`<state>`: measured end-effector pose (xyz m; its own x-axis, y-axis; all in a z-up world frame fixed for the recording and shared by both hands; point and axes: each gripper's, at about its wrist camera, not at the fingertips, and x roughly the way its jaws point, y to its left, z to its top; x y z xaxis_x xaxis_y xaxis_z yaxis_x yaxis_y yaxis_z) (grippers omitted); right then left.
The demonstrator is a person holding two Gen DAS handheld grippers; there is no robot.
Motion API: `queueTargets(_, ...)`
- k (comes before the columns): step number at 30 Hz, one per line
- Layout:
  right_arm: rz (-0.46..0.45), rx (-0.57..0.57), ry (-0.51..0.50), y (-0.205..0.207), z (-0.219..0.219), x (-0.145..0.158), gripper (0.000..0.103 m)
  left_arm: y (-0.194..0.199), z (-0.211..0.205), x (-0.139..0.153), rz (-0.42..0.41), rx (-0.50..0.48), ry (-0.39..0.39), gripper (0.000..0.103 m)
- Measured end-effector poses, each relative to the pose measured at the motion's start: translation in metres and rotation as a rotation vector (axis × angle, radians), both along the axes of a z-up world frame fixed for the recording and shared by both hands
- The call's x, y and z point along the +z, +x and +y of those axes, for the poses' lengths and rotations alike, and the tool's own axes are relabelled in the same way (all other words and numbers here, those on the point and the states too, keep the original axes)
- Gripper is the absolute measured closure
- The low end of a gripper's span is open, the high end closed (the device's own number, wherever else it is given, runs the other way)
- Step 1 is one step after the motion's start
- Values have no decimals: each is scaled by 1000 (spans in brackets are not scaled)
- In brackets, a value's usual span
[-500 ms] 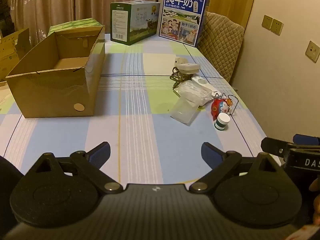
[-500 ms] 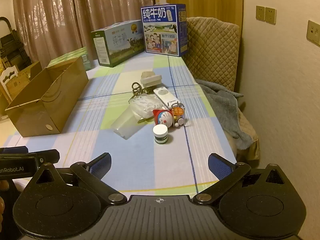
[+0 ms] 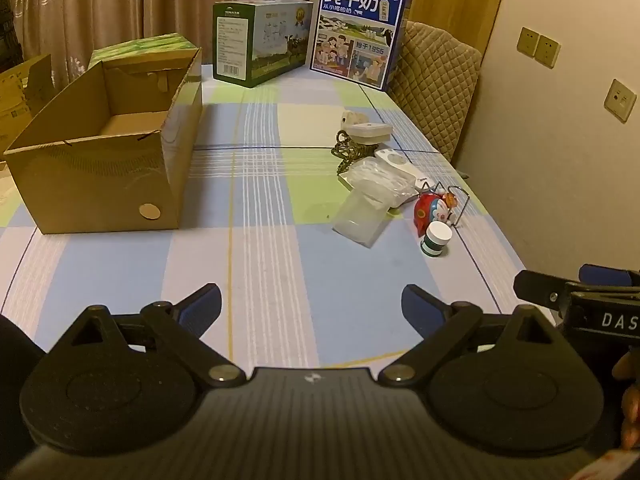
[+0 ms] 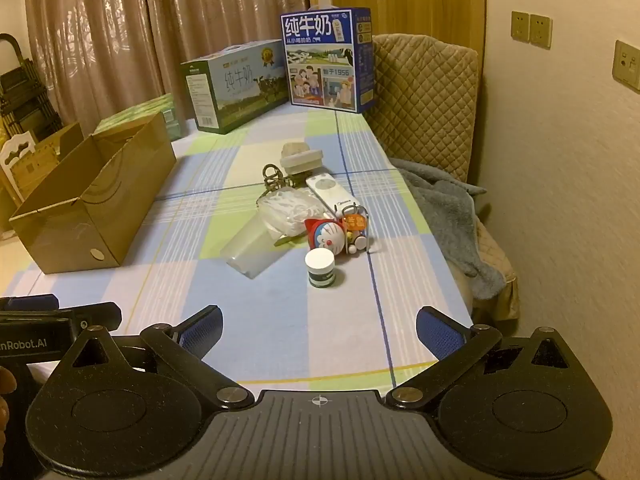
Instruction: Organize rigid objects
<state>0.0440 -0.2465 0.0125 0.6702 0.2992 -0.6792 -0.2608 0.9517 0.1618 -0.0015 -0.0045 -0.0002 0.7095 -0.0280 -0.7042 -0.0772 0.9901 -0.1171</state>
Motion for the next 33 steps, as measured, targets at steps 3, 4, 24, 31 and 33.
queueTargets(3, 0, 0, -1, 0, 0, 0, 2, 0, 0, -1, -1, -2, -3, 8)
queueTargets(4, 0, 0, -1, 0, 0, 0, 2, 0, -1, -1, -2, -1, -3, 8)
queueTargets(24, 0, 0, -6, 0, 1, -3, 2, 1, 1, -4, 7, -2, -7, 8)
queueTargets(31, 0, 0, -8, 0, 1, -4, 2, 2, 1, -5, 7, -3, -7, 8)
queueTargets(33, 0, 1, -8, 0, 1, -4, 2, 2, 0, -5, 8, -3, -8, 8)
